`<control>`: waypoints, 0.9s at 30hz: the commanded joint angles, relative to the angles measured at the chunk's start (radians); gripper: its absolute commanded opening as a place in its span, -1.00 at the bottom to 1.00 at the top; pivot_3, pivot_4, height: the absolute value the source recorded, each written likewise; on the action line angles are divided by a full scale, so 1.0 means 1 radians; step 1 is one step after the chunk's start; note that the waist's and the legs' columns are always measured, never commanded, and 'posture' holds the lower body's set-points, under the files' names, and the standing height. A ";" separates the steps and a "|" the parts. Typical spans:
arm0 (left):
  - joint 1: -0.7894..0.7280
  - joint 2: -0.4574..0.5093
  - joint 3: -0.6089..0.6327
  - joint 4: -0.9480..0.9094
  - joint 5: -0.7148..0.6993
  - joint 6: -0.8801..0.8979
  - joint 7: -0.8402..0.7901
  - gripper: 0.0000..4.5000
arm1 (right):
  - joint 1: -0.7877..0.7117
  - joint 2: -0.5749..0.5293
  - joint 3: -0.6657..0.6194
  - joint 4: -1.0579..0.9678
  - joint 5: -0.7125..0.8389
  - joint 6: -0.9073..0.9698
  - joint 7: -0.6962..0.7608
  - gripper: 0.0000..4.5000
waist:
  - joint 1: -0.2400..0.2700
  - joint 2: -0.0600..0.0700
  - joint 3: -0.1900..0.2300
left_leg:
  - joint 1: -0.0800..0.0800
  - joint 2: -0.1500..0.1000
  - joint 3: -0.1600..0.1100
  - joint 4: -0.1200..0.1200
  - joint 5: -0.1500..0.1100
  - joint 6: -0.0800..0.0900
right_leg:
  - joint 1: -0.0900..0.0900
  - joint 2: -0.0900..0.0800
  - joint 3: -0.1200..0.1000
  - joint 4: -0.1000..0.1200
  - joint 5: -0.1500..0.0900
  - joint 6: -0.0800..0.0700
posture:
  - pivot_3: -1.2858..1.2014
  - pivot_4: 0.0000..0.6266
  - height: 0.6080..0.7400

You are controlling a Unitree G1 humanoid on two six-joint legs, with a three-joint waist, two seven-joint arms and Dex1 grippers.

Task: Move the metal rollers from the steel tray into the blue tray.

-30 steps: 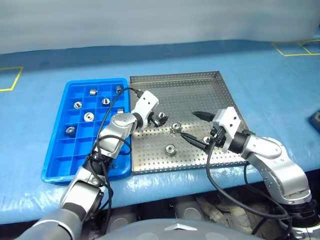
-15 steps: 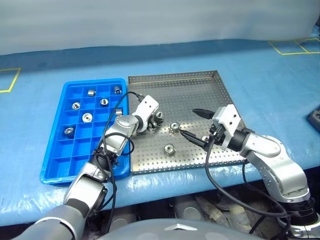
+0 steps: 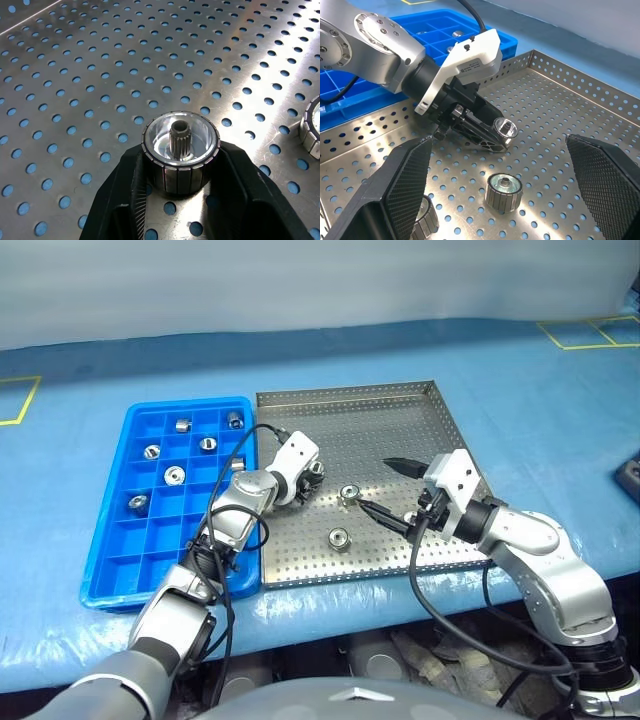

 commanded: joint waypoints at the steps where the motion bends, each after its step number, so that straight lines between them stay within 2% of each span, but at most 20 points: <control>1: -0.015 -0.003 0.005 -0.002 0.013 -0.019 -0.003 -0.25 | -0.011 0.003 -0.001 -0.019 0.003 -0.019 0.001 1.00 | 0.000 0.000 0.000 | 0.000 0.000 0.000 0.000 0.000 0.000 | 0.000 0.000 0.000 0.000 0.000 0.000 | -0.21 -0.52 1.00; 8: 0.009 0.010 0.045 -0.104 0.001 -0.004 0.005 -0.25 | -0.018 0.007 0.004 -0.014 0.003 -0.022 0.005 1.00 | -0.002 0.000 0.000 | 0.000 0.000 0.000 0.000 0.000 0.000 | 0.000 0.000 0.000 0.000 0.000 0.000 | -0.19 -0.52 1.00; 11: 0.046 0.050 0.094 -0.254 -0.028 0.043 -0.005 -0.25 | -0.025 0.009 0.021 -0.002 0.010 -0.019 0.023 1.00 | -0.001 0.000 0.000 | 0.000 0.001 0.000 0.000 0.000 -0.001 | -0.001 0.000 0.000 0.000 0.000 0.000 | -0.17 -0.52 1.00; 16: 0.135 0.169 0.181 -0.533 -0.063 0.159 -0.014 -0.25 | -0.049 0.016 0.068 0.039 0.013 -0.023 0.070 1.00 | 0.004 0.000 0.000 | 0.000 0.001 0.000 0.000 0.001 -0.002 | -0.001 0.000 0.001 0.001 0.000 0.000 | -0.14 -0.52 1.00; 21: 0.269 0.282 0.344 -0.824 -0.148 0.303 -0.026 -0.25 | -0.088 0.024 0.106 0.087 0.015 -0.031 0.120 1.00 | 0.028 0.000 0.000 | 0.000 0.001 0.000 0.000 0.001 -0.002 | -0.001 0.000 0.000 0.001 0.000 0.000 | -0.07 -0.52 1.00; 23: 0.371 0.332 0.462 -0.964 -0.161 0.370 -0.019 -0.25 | -0.118 0.033 0.134 0.121 0.011 -0.038 0.149 1.00 | 0.042 0.000 0.001 | 0.000 0.001 -0.001 0.000 0.001 -0.002 | -0.001 -0.001 -0.001 0.001 0.000 0.000 | -0.04 -0.52 1.00; 27: 0.488 0.362 0.587 -1.134 -0.166 0.481 0.019 -0.25 | -0.161 0.044 0.166 0.169 0.004 -0.050 0.192 1.00 | 0.081 -0.001 0.001 | 0.000 0.001 -0.002 -0.001 0.001 -0.003 | -0.001 -0.001 -0.002 0.001 -0.001 -0.001 | 0.01 -0.52 1.00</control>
